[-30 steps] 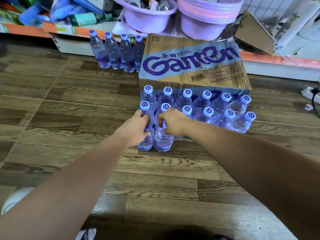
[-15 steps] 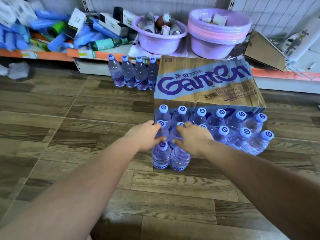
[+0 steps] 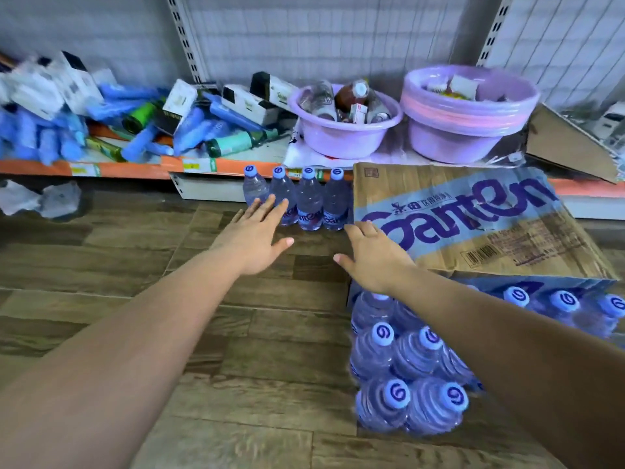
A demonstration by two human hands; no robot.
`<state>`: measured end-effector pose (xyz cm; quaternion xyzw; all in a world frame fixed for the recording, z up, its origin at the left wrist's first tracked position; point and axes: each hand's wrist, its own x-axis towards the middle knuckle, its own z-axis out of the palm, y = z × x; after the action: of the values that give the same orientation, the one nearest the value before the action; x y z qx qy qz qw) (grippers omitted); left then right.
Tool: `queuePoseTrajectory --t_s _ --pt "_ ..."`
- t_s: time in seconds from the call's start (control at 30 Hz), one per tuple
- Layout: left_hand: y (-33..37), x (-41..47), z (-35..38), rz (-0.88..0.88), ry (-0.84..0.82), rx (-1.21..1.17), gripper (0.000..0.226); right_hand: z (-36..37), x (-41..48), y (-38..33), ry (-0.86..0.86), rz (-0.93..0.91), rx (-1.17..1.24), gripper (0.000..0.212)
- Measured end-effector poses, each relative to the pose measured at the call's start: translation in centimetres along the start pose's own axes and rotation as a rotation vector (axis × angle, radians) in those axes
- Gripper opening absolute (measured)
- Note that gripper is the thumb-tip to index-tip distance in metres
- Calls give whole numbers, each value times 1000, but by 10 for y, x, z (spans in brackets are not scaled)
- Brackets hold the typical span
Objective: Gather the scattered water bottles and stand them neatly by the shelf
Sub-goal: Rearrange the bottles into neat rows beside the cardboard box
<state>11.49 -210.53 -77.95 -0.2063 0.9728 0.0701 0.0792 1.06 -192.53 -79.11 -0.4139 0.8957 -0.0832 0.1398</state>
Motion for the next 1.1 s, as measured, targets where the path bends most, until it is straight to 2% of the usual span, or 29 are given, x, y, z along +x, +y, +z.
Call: queuePoseTrajectory --t_s 0.33,0.5,0.63,0.7,0.87,1.1 --pt "-30 160 18 106 39 -80 71 2 149 21 -12 107 -37 63" --pt "-27 222 32 61 26 -196 68 3 206 31 -3 154 -82 61" --pt "-24 252 55 64 -26 -218 74 12 231 33 -35 161 -170 75" --pt "-25 260 61 75 37 -218 68 18 239 34 -19 151 -231 77" --pt "-22 257 53 87 148 -30 52 22 247 25 86 189 -172 42" --pt "-12 224 56 86 133 37 49 25 234 21 138 241 56 30"
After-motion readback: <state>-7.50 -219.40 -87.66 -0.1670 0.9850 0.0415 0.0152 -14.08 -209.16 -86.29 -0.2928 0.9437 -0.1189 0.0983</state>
